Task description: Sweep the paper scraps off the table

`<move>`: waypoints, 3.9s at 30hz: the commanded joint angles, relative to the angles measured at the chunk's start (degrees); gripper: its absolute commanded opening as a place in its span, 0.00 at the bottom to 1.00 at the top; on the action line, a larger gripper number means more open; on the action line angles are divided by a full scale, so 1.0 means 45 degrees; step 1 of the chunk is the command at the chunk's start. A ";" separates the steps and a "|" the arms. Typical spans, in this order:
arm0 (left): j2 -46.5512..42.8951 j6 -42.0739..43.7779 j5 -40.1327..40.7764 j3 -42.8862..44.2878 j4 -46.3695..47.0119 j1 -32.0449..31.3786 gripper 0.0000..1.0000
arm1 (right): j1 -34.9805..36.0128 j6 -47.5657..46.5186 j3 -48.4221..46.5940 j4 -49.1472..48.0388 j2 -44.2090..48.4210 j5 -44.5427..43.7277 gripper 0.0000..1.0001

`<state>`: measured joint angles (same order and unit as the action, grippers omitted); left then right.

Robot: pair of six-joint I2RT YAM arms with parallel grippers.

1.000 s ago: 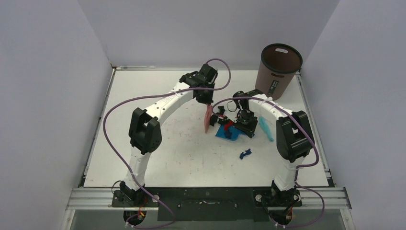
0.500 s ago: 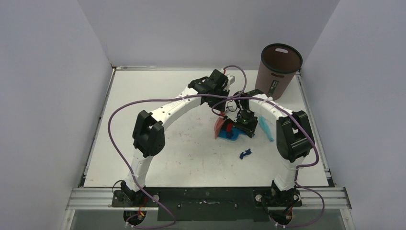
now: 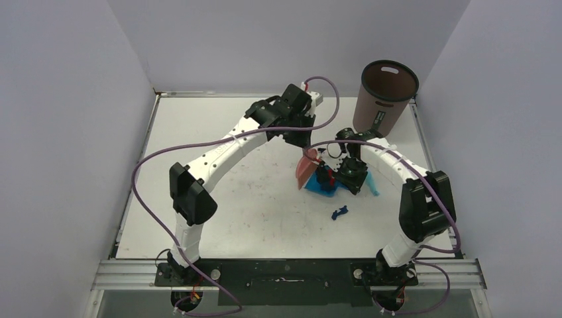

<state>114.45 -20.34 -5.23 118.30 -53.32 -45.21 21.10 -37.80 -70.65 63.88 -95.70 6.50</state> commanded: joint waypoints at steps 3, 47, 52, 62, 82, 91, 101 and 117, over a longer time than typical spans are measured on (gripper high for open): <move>0.1673 0.1409 0.1867 0.4840 -0.3091 0.0187 0.00 | -0.0768 -0.0194 0.0771 0.0672 0.1207 0.0098 0.05; 0.1941 0.2500 0.0118 -0.0981 0.5306 -0.0977 0.00 | -0.2963 -0.0136 0.1448 -0.0160 0.0179 0.0365 0.05; 0.1569 0.1678 0.0735 -0.1053 0.4949 -0.1373 0.00 | -0.2521 0.0072 0.1344 -0.0248 0.0242 0.1007 0.05; 0.0904 0.1043 0.2869 -0.0294 0.4157 -0.1499 0.00 | -0.2541 0.0019 0.1548 -0.0616 0.1236 0.2037 0.05; -0.1137 0.1390 0.5703 0.0156 0.3196 -0.1123 0.00 | -0.2529 -0.0058 0.1145 -0.0650 0.2165 0.3142 0.05; -0.3447 0.1509 0.6967 -0.1403 0.2963 -0.0313 0.00 | -0.2548 -0.0182 -0.0525 0.0309 0.2214 0.3122 0.05; -0.7667 0.1028 0.7752 -0.7135 0.4039 0.0901 0.00 | -0.2716 -0.0022 -0.3918 0.1560 0.1281 0.3780 0.05; -0.9019 0.0760 0.6839 -0.9863 0.3532 0.1375 0.00 | -0.3702 0.1486 -0.9105 0.1879 -0.0594 0.4029 0.05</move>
<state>76.62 -16.19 26.50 74.37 -39.38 -39.00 6.70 -33.65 -104.81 72.55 -97.25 23.20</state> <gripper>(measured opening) 0.097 0.200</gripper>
